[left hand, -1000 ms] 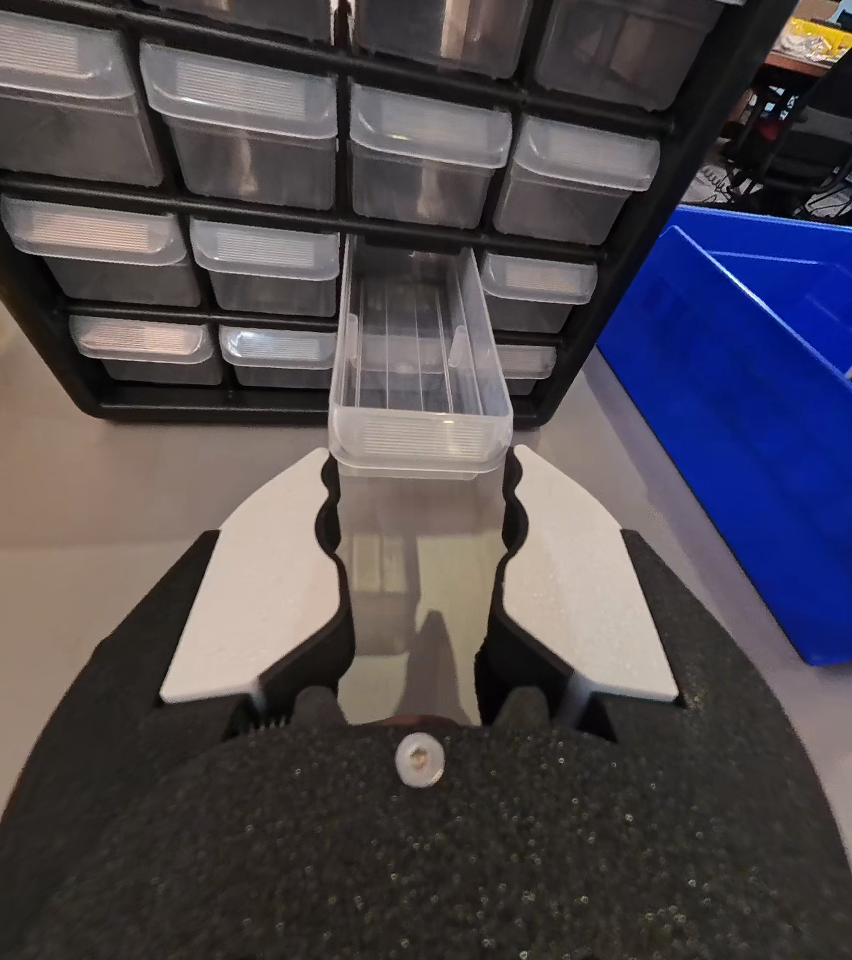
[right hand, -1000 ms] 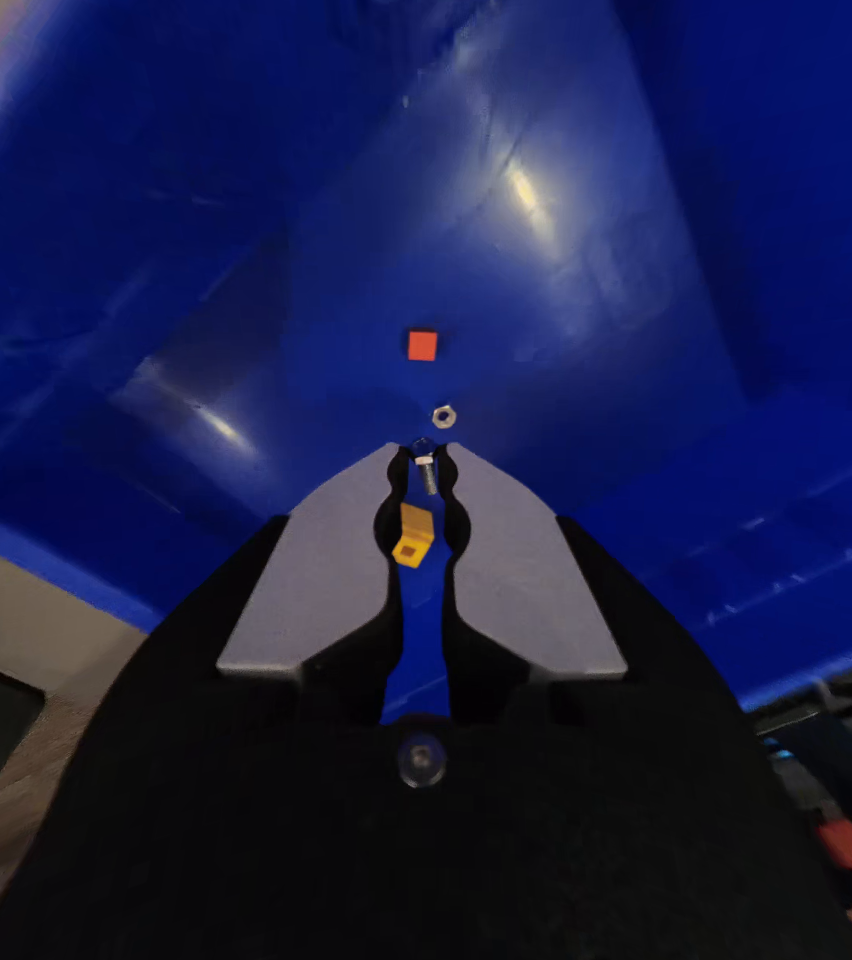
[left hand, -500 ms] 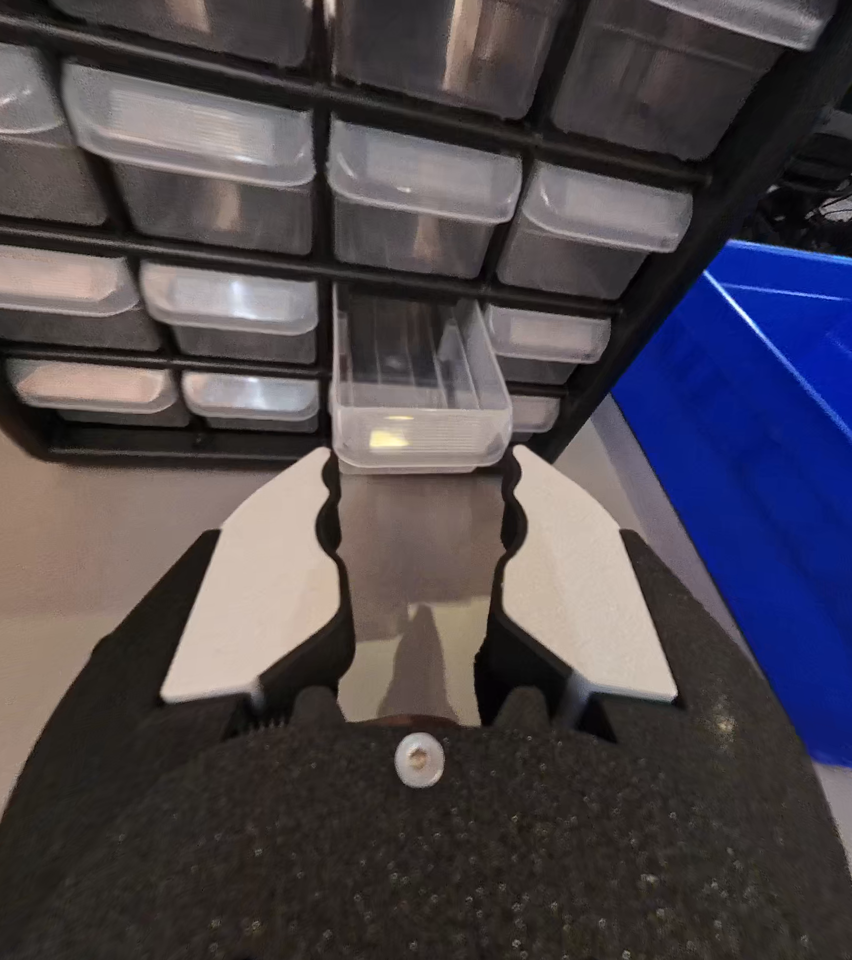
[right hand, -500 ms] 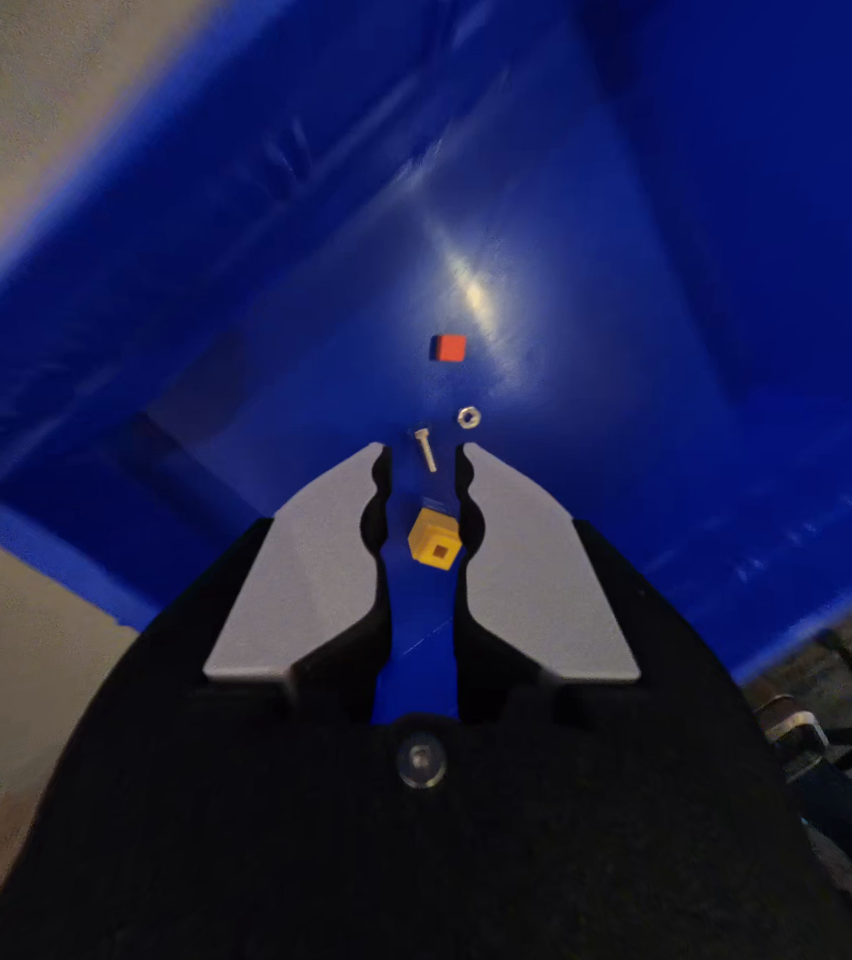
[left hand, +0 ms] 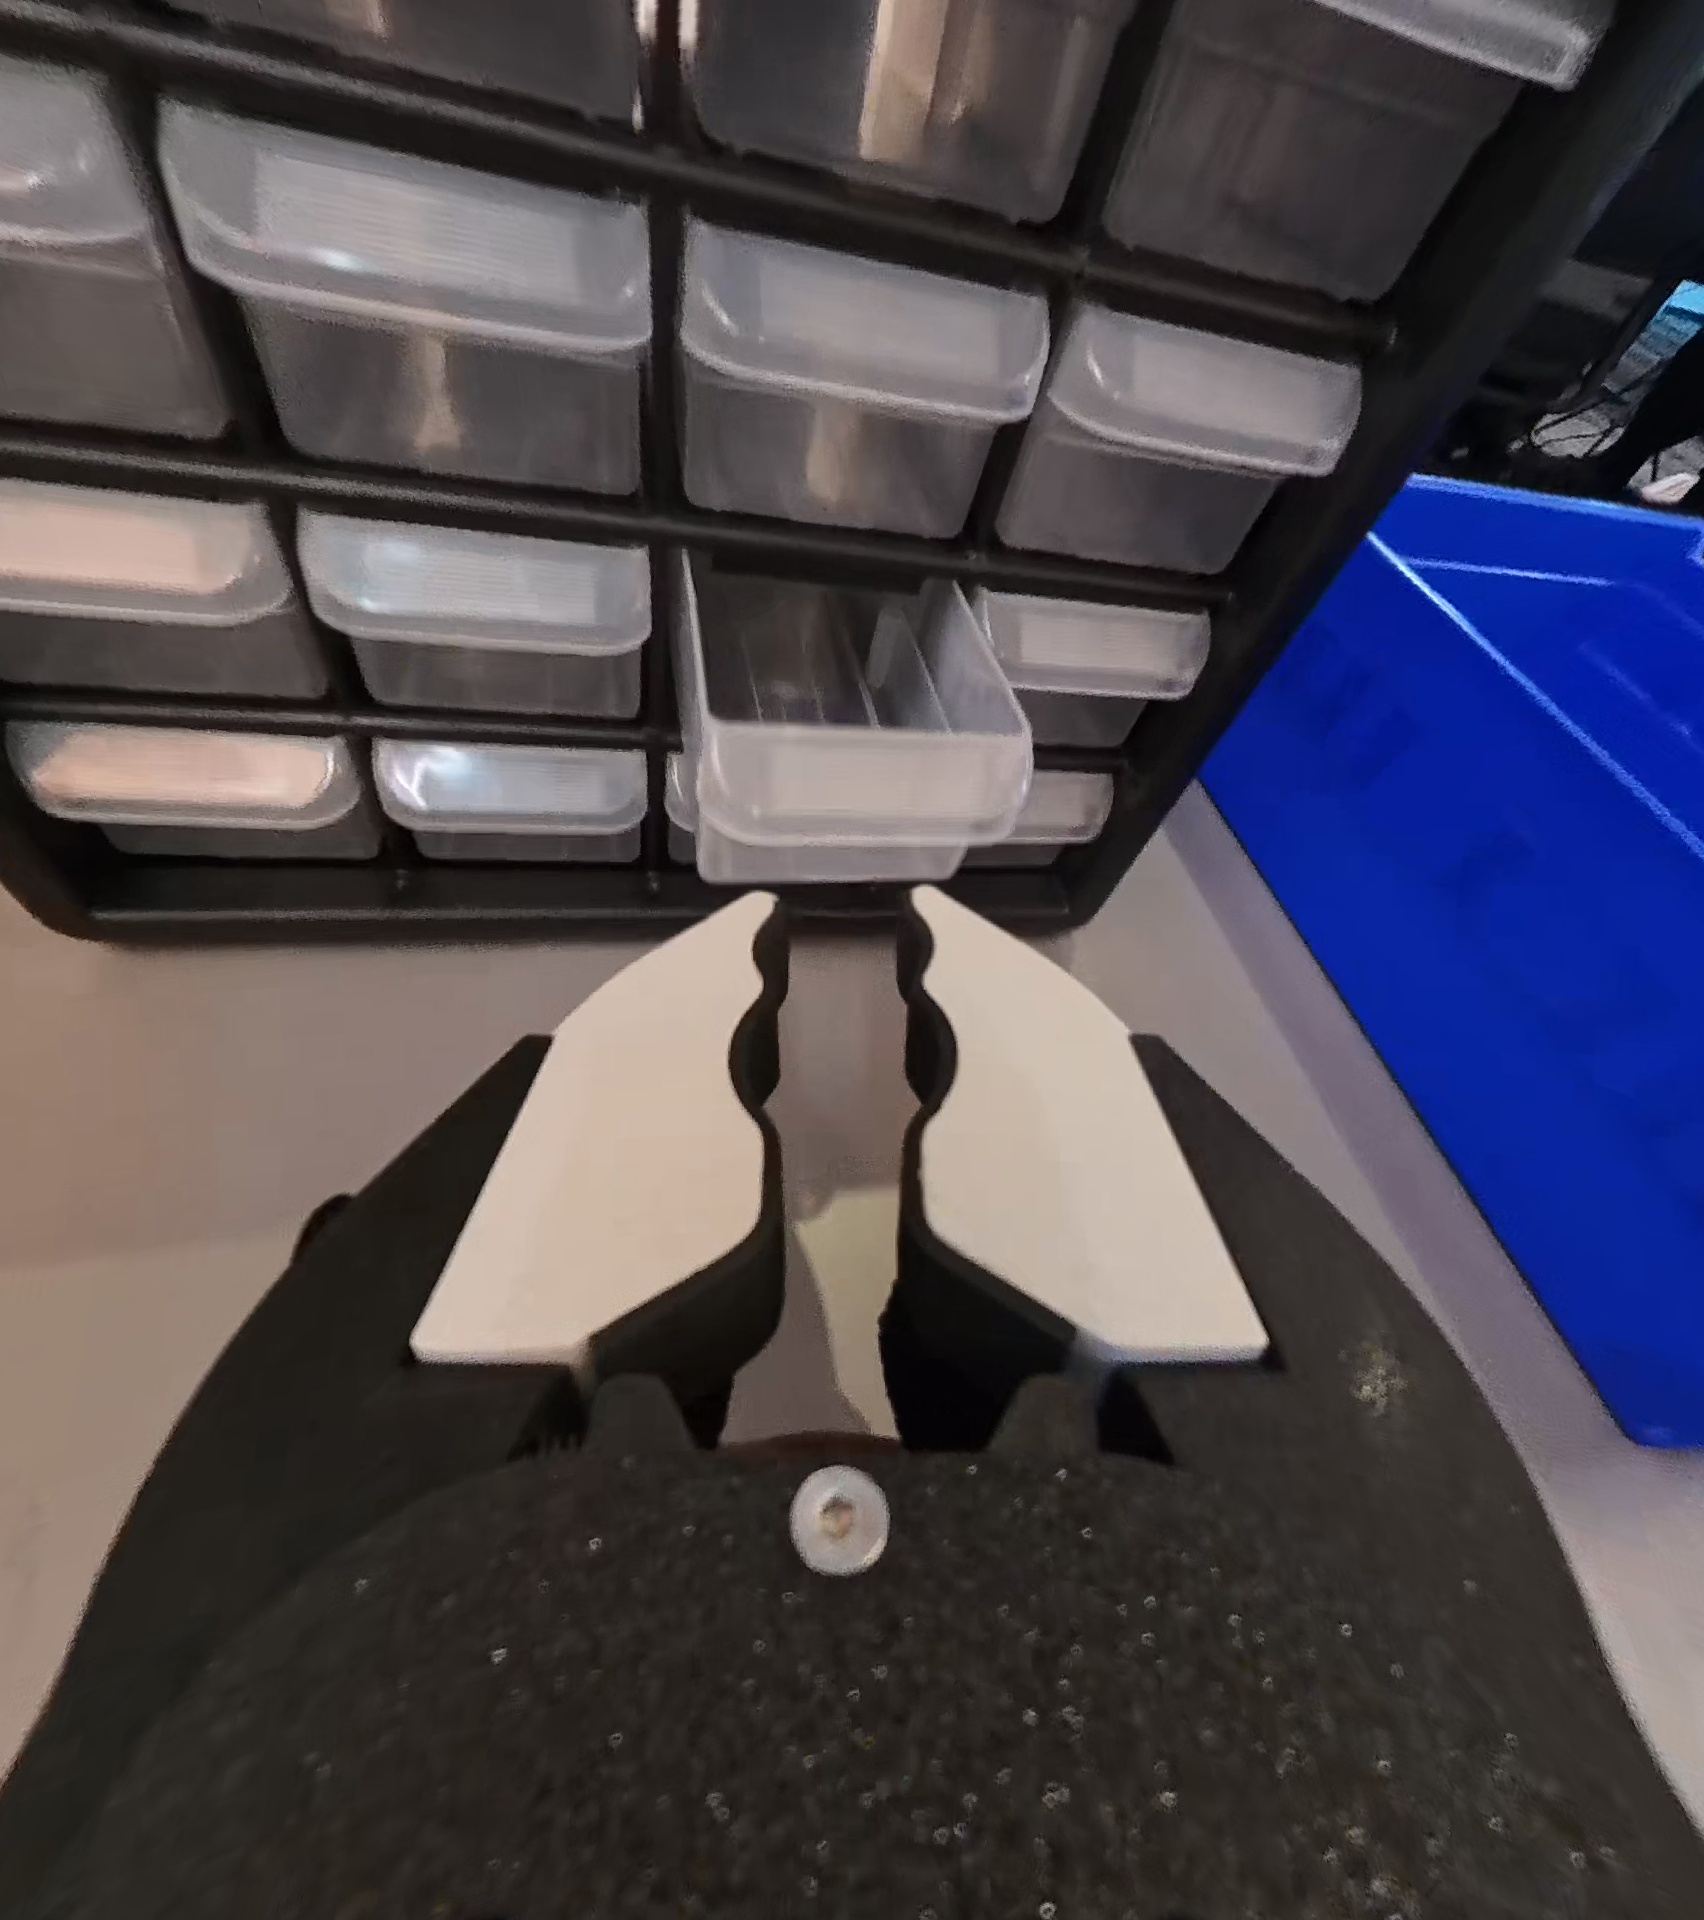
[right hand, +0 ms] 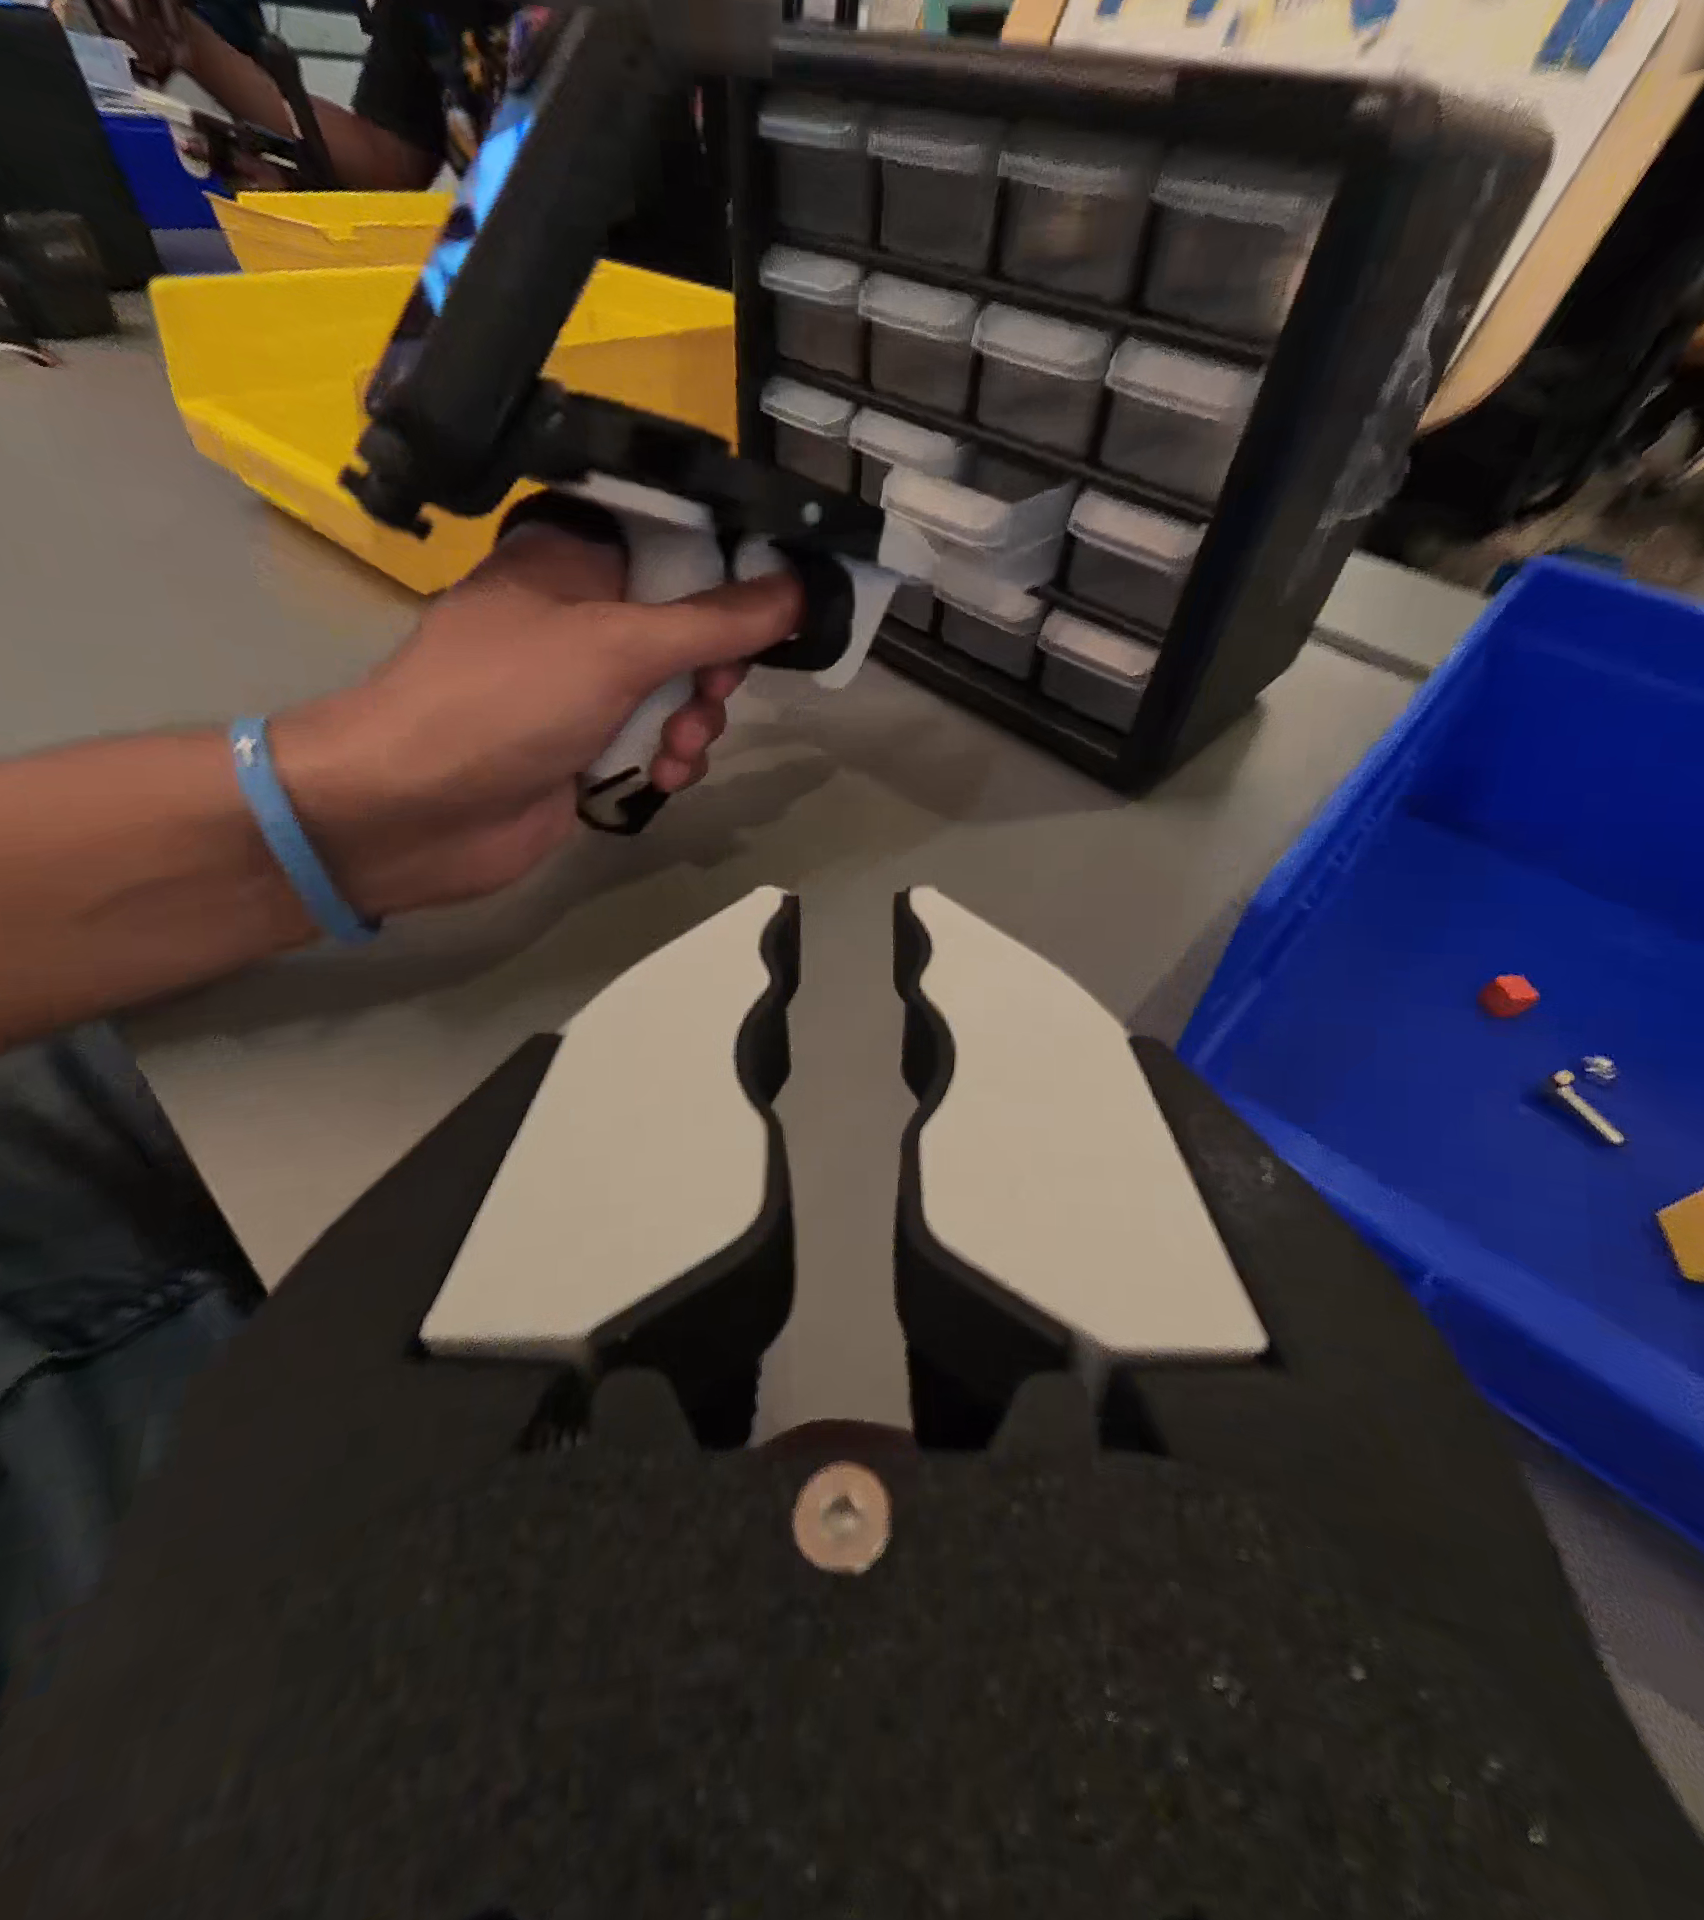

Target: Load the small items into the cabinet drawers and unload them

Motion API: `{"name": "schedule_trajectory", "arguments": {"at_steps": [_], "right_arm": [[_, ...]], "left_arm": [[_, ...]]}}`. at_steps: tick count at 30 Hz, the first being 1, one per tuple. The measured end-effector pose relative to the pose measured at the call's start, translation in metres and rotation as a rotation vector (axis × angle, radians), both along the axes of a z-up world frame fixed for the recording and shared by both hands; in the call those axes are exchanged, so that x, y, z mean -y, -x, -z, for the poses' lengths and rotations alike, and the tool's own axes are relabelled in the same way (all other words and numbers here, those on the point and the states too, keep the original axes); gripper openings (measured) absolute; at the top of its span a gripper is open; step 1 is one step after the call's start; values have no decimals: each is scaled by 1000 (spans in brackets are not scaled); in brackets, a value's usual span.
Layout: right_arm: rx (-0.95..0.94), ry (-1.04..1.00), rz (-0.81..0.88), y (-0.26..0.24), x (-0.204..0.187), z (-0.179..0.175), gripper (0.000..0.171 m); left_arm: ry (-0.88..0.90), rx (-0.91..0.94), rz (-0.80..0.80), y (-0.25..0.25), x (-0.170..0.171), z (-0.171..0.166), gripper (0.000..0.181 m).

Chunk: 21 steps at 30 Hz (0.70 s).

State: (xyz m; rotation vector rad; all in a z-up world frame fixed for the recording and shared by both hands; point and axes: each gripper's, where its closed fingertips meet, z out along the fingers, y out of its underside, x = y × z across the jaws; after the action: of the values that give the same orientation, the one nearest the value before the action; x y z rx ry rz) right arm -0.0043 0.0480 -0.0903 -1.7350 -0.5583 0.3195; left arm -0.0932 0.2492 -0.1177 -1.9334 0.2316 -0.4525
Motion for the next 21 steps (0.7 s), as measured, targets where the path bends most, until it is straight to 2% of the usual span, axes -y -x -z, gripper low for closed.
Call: {"name": "schedule_trajectory", "arguments": {"at_steps": [5,11,21], "right_arm": [[23,-72,-36,12,8,-4,15],[77,-66,-41,10,8,8,14],[52,-20,-64,14,4,14,15]], "left_arm": [[-22,-47,-22,-7,-22,-8,14],[-15,-88,-34,-14,-42,-7,15],[-15,-32,9,-19,-52,-3,20]]}}
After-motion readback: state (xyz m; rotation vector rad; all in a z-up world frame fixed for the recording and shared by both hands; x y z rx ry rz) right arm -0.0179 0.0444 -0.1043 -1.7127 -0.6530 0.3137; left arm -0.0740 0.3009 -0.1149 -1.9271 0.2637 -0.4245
